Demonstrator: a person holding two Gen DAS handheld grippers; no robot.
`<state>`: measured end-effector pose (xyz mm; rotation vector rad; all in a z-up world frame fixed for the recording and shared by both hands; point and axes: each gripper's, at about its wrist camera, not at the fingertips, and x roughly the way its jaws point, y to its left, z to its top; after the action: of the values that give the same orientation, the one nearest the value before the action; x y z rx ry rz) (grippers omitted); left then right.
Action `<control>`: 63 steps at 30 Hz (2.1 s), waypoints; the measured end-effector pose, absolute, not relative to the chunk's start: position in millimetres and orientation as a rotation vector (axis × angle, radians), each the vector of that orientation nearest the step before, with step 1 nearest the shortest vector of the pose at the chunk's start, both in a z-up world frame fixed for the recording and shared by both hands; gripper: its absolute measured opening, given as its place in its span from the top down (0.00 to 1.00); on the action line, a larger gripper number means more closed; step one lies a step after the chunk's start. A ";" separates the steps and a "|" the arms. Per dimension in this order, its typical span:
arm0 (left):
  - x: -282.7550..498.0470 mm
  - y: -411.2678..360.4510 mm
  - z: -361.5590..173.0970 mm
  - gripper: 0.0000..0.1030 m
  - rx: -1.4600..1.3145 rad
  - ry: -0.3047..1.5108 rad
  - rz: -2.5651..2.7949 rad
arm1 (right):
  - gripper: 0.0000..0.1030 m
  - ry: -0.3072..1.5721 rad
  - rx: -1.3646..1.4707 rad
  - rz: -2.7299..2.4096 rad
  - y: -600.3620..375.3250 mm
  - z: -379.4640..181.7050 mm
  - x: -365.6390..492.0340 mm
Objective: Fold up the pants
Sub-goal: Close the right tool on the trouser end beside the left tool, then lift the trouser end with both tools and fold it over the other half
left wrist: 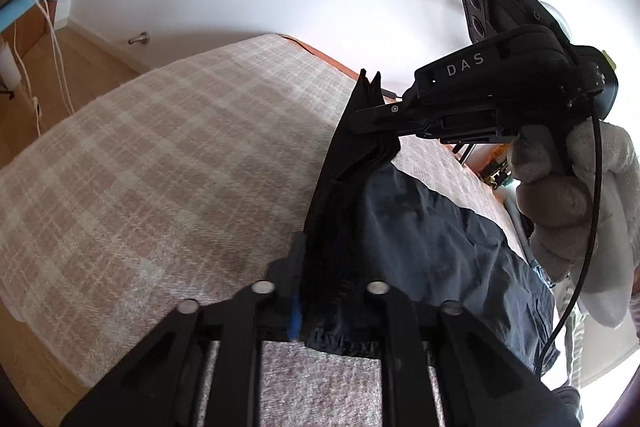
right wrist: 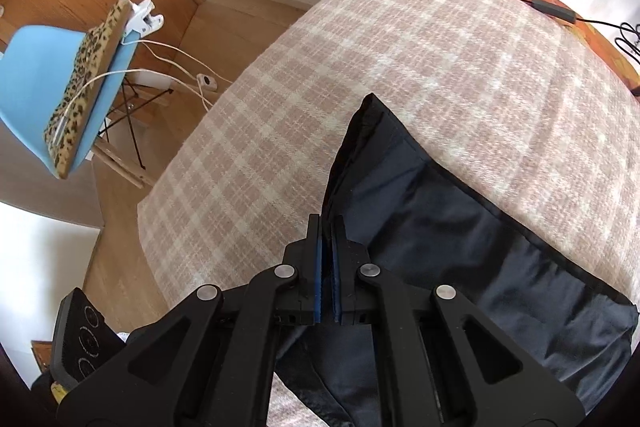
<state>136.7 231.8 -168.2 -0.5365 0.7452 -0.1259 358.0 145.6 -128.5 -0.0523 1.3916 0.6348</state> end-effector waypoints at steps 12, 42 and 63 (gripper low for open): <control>136.7 163.7 -131.9 0.96 -0.370 0.721 -0.253 | 0.96 1.317 0.048 0.631 64.4 -89.4 343.7; 124.5 -122.8 -89.7 0.96 -0.126 0.865 -0.715 | 0.96 1.256 0.248 0.344 -280.6 -66.4 253.1; 98.9 -227.6 -122.0 0.96 -0.007 0.976 -0.866 | 0.96 1.284 0.297 0.160 -388.9 -118.0 189.5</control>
<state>98.9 -227.6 -122.0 -0.0073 0.9763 -0.8658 189.5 -388.9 -118.0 0.2968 1.2839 0.1601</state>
